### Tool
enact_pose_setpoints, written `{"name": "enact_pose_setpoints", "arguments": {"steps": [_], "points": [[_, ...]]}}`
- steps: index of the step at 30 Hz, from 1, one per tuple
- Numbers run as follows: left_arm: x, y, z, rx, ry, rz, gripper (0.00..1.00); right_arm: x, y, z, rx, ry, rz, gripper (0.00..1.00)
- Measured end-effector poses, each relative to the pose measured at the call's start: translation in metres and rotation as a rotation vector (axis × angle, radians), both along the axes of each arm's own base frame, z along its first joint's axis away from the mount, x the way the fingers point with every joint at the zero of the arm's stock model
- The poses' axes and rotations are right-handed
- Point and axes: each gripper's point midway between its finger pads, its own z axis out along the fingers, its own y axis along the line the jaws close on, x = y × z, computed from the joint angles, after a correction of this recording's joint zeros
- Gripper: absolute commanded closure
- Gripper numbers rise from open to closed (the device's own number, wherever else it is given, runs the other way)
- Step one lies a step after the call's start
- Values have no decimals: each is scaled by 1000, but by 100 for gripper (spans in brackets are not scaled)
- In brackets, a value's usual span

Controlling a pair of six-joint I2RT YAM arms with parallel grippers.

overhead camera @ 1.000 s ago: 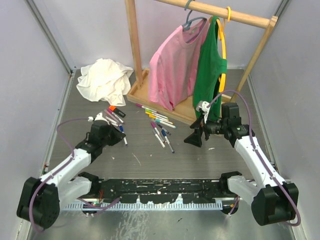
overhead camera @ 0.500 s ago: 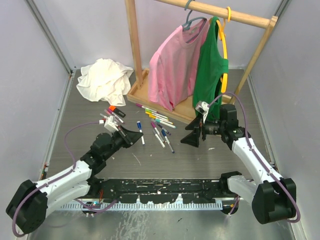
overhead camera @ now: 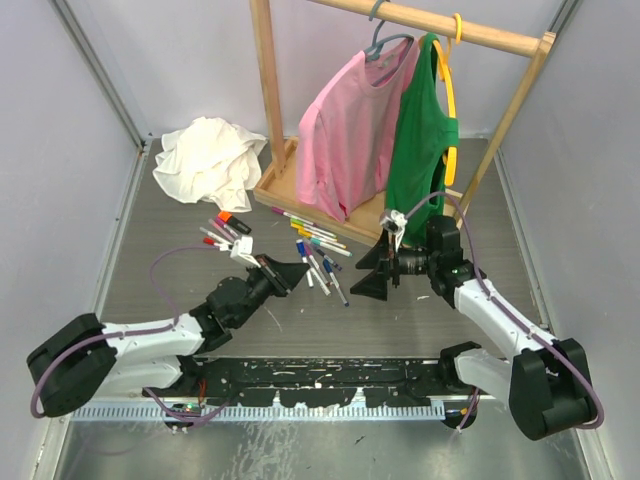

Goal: Open the pen caps
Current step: Pick up the pen from the center of the board.

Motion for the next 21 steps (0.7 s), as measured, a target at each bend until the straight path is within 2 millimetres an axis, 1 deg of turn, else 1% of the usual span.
{"name": "enact_pose_setpoints", "arguments": {"steps": [3, 9, 11, 12, 17, 21], "points": [[3, -14, 2, 0, -14, 10, 100, -5, 7, -3, 11, 17, 13, 0], [5, -50, 20, -47, -63, -2, 100, -2, 19, -11, 19, 67, -3, 1], [6, -59, 22, -56, -72, -5, 100, 0, 20, -12, 25, 89, -25, 5], [7, -63, 23, -58, -77, -6, 100, 0, 20, -12, 26, 94, -29, 8], [5, -75, 17, -58, -84, -5, 100, 6, 23, -11, 34, 121, -64, 31], [3, -81, 18, -63, -90, -1, 100, 6, 26, -13, 32, 142, -72, 40]]}}
